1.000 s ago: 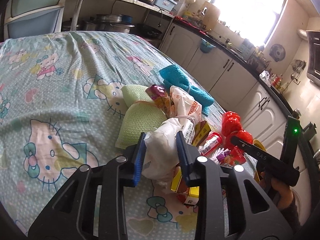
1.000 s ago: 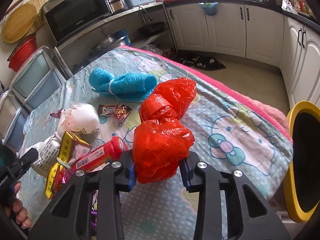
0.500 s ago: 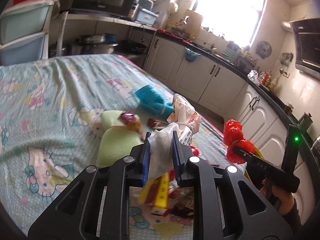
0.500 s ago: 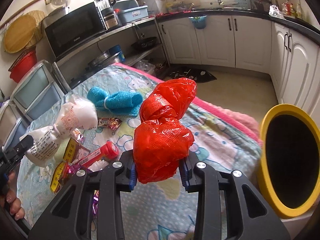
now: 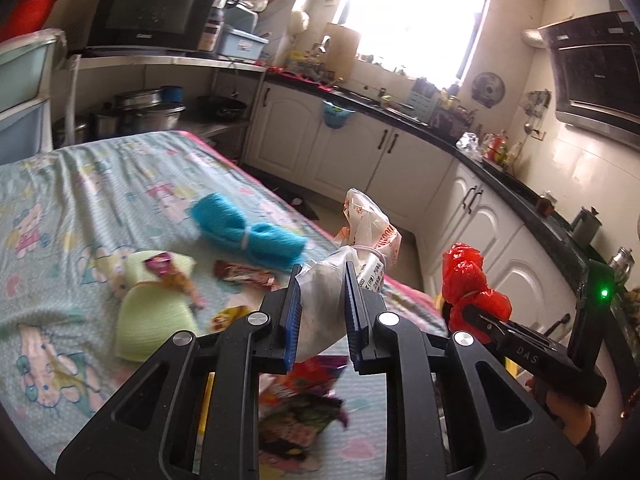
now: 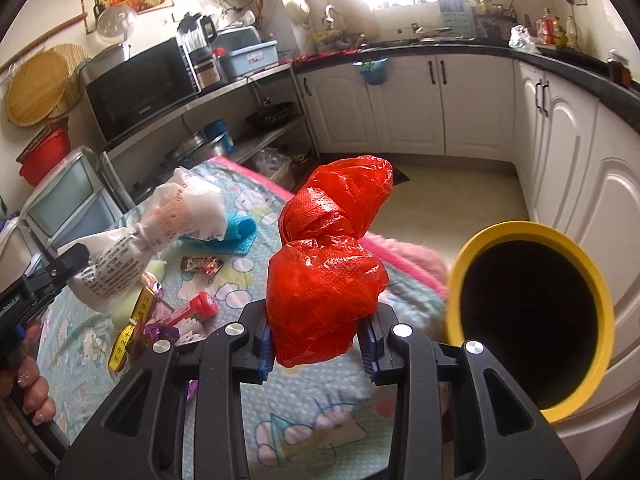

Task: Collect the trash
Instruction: 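Grasp the red bag with the right tool while the left tool grasps the white bag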

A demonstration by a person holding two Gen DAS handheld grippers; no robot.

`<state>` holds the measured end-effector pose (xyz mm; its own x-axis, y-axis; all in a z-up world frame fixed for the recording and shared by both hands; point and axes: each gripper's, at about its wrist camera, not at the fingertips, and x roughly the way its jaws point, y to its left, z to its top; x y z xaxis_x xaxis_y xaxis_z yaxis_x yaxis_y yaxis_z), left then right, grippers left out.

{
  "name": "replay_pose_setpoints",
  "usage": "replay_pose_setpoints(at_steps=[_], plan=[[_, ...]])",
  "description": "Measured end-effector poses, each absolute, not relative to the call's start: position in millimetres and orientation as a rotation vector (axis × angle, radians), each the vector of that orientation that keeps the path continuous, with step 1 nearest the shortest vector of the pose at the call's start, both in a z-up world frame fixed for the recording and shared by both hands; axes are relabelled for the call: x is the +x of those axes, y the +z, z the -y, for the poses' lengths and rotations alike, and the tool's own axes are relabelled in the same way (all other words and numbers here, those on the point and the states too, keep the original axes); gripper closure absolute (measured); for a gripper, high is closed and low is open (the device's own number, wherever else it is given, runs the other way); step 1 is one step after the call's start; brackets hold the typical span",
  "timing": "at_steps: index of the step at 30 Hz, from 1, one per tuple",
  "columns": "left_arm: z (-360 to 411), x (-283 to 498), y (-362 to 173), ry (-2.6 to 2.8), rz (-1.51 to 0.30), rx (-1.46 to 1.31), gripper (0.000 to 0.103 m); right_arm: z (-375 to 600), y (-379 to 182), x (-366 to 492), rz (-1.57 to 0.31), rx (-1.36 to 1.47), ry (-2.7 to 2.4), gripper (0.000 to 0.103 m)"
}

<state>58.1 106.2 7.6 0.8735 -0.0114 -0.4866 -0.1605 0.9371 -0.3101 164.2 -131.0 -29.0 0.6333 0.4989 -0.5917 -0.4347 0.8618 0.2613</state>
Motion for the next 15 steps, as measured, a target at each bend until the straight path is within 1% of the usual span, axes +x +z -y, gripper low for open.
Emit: replay_pose_setpoints(at_steps=[15], plan=[[-43.9, 94.0, 13.3, -0.057, -0.511, -0.321, 0.089, 206.2, -23.6, 153.2, -0.664, 0.139, 0.380, 0.071]])
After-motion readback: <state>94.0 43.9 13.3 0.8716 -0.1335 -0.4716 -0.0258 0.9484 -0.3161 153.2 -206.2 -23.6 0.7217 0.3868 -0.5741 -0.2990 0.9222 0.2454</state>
